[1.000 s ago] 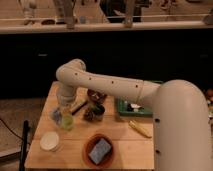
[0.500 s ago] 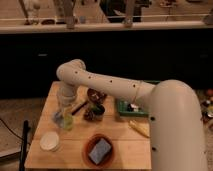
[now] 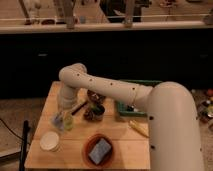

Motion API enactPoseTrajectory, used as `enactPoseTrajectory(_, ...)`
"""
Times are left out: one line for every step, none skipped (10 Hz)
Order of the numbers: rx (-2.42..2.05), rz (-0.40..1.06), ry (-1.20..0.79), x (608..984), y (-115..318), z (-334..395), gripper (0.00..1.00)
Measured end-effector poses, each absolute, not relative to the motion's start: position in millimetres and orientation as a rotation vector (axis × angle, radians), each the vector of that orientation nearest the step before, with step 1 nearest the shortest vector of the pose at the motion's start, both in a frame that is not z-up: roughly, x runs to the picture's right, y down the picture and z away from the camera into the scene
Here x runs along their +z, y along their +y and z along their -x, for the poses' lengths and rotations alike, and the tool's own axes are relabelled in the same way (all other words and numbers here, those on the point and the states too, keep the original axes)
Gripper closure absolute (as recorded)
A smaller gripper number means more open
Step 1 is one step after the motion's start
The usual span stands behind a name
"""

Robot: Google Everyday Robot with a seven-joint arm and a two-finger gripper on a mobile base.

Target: Place towel in plastic cup

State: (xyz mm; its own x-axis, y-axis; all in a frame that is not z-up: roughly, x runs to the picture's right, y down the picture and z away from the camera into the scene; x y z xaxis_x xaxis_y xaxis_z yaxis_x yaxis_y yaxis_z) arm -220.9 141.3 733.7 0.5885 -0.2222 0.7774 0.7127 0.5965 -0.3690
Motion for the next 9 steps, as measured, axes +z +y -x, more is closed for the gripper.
enactPoseTrajectory(-0.608,0.74,-0.766,737.9,142.5,222.5,1.0)
enactPoseTrajectory(-0.607,0.74,-0.774,741.2,142.8,223.4,1.0)
enactPoseTrajectory(-0.606,0.742,-0.778,744.2,142.8,223.5,1.0)
enactPoseTrajectory(-0.603,0.747,-0.782,748.4,142.6,223.2,1.0)
enactPoseTrajectory(-0.599,0.751,-0.783,751.2,142.8,222.6,1.0)
enactPoseTrajectory(-0.597,0.754,-0.782,753.2,142.8,221.9,1.0)
enactPoseTrajectory(-0.594,0.761,-0.778,756.1,144.0,220.9,0.99)
enactPoseTrajectory(-0.587,0.77,-0.77,759.7,145.6,220.3,0.9)
enactPoseTrajectory(-0.583,0.774,-0.766,761.5,146.7,220.3,0.82)
